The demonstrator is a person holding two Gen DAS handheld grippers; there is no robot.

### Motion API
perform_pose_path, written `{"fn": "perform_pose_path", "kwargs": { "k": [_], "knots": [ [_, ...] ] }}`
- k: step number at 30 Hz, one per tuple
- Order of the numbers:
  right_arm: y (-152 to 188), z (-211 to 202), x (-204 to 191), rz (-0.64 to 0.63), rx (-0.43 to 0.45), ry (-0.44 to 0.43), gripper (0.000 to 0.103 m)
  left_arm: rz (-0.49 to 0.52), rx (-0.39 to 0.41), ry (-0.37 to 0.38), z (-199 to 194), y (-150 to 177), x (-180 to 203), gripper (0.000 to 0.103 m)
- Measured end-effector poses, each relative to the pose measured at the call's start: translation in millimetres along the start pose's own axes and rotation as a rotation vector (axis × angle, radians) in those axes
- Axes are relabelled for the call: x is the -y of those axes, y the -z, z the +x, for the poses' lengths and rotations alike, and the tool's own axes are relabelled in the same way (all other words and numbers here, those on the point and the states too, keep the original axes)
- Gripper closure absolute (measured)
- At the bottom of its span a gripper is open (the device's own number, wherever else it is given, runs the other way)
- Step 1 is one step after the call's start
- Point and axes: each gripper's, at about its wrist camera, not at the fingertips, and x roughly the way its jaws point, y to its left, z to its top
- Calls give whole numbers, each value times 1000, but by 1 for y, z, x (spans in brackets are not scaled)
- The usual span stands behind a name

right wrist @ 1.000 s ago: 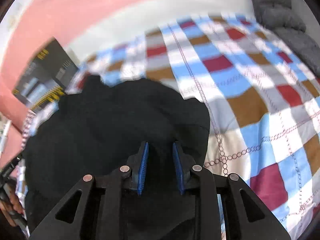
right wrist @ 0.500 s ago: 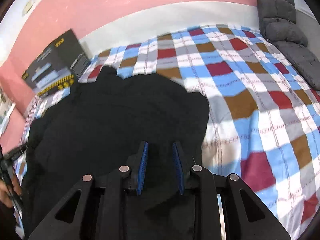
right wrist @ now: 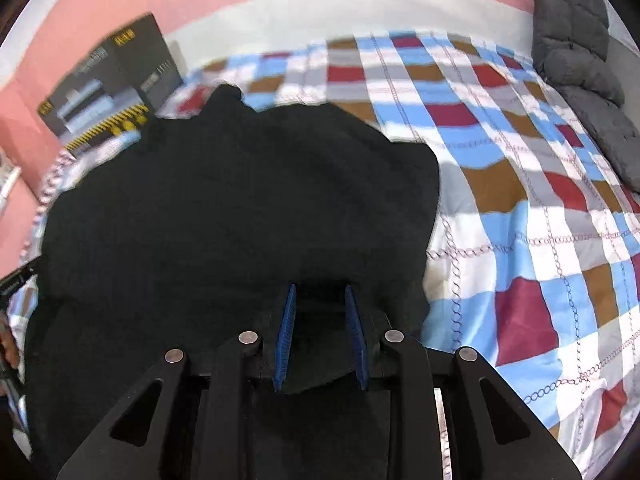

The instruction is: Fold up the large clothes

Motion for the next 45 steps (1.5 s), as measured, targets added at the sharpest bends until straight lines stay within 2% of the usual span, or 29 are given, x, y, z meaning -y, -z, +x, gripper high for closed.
{"fn": "perform_pose_path", "kwargs": {
  "k": [4,9,10,13,16,19,23,26,29,33,39,45],
  "knots": [
    [-14,1,-35,-20,27,-74,77,-27,8,-52,5,-10,-16,85],
    [-37,37,-98,-112,22,-142,77,-12,-13,-84,31,-22,-22,82],
    [-42,50,-109,-131,10,-139,76,-6,-24,-87,38,-24,-21,78],
    [-51,81,-125,-136,-20,-81,70,-5,-56,-85,58,-23,-25,78],
    [-56,83,-127,-121,-27,-80,68,9,-47,-85,55,-20,-23,78],
    [-50,60,-121,-109,-25,-108,65,0,-54,-66,35,-12,-24,77],
    [-22,-1,-105,-89,5,-141,58,-10,-28,-49,-17,5,-21,76],
    [3,-45,-93,-70,27,-158,56,-4,7,-37,-65,22,-14,68],
    [29,-87,-80,-61,46,-158,53,11,54,-18,-113,44,-4,55],
    [67,-137,-62,-36,68,-141,53,40,100,13,-165,74,9,50],
    [117,-178,-44,14,66,-160,53,71,111,30,-212,115,20,49],
    [165,-199,-38,43,41,-169,53,51,73,33,-238,156,16,49]
  ]
}}
